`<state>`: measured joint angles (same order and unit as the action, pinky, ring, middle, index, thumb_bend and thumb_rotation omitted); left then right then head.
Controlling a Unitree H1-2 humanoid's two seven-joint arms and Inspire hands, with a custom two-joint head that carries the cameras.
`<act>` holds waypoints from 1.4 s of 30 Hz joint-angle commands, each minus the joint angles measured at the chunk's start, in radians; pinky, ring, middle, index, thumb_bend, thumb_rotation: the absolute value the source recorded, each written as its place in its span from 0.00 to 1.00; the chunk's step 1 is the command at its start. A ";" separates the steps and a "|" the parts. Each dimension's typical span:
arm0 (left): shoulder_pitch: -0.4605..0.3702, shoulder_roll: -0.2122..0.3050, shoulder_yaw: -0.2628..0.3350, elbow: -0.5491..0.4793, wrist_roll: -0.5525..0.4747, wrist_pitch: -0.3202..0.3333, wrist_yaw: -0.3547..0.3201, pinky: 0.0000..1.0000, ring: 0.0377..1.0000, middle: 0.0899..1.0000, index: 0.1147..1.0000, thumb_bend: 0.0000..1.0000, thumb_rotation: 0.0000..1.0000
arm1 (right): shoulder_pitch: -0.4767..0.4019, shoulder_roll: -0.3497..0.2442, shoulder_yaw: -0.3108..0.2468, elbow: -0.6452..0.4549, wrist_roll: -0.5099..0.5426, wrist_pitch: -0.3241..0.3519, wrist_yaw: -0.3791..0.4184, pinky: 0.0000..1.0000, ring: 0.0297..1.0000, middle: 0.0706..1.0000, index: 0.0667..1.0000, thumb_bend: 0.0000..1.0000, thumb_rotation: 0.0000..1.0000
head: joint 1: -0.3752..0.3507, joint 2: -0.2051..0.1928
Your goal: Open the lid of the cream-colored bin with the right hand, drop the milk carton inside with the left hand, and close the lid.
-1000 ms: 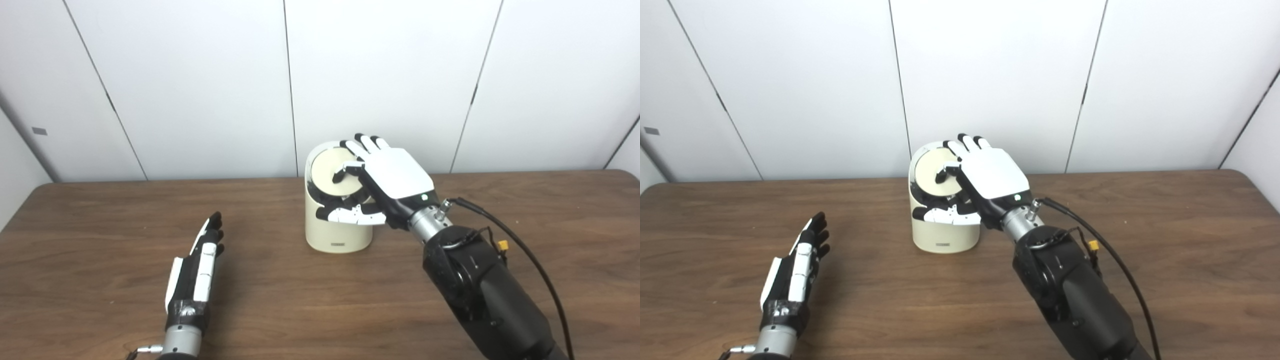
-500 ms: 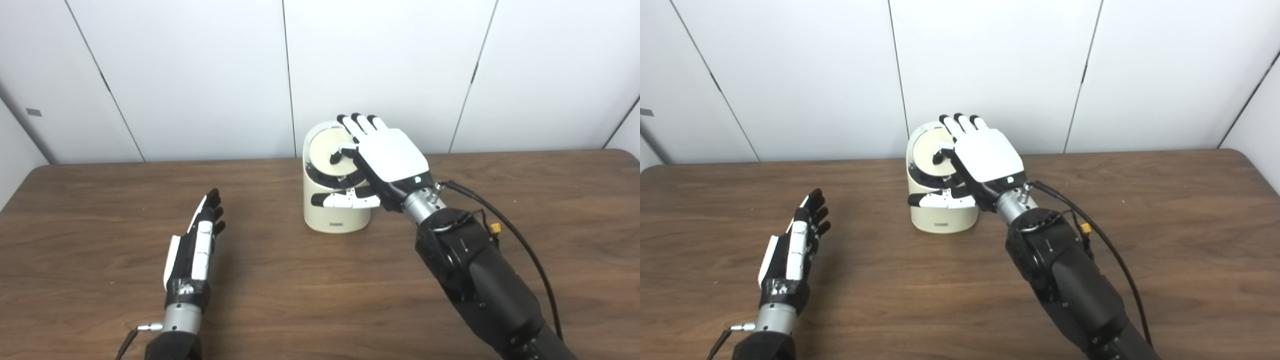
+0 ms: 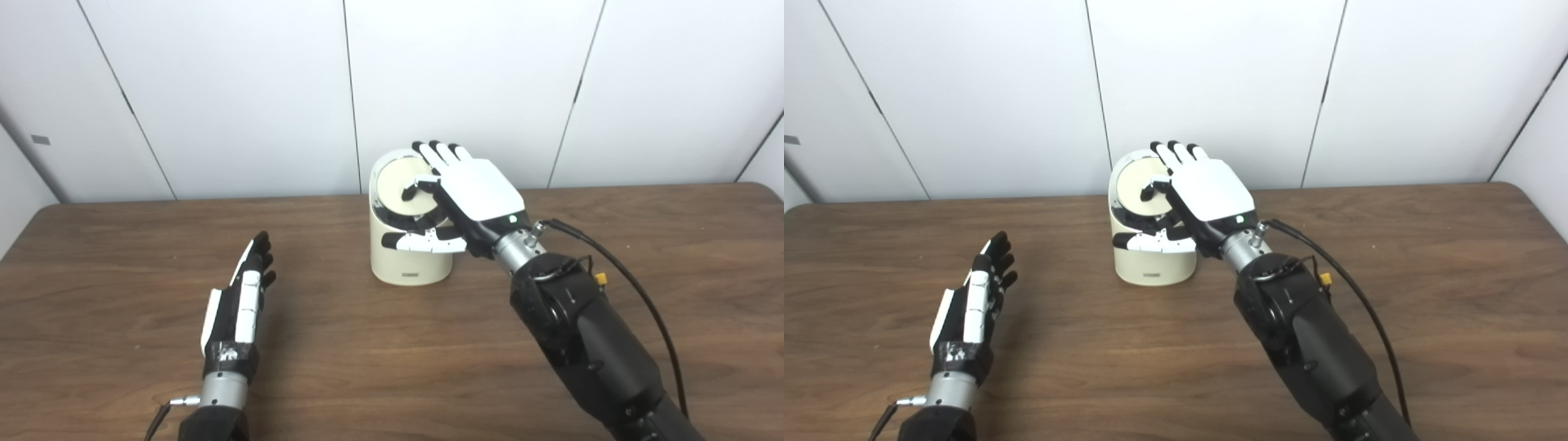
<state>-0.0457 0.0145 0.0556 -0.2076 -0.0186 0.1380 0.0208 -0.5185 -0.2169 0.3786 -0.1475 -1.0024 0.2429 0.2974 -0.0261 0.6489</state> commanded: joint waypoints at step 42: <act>0.030 0.058 0.021 -0.019 0.006 -0.092 -0.021 0.91 0.92 0.93 0.96 0.63 0.99 | 0.379 0.161 -0.439 -0.064 0.801 -0.071 -0.283 0.92 0.97 0.97 0.98 0.67 1.00 | -0.010 -0.001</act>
<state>-0.0108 0.0656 0.0786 -0.2033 -0.0168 0.1031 0.0024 -0.1188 -0.0562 -0.0593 -0.1730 -0.2193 0.2259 0.0280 -0.0353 0.6473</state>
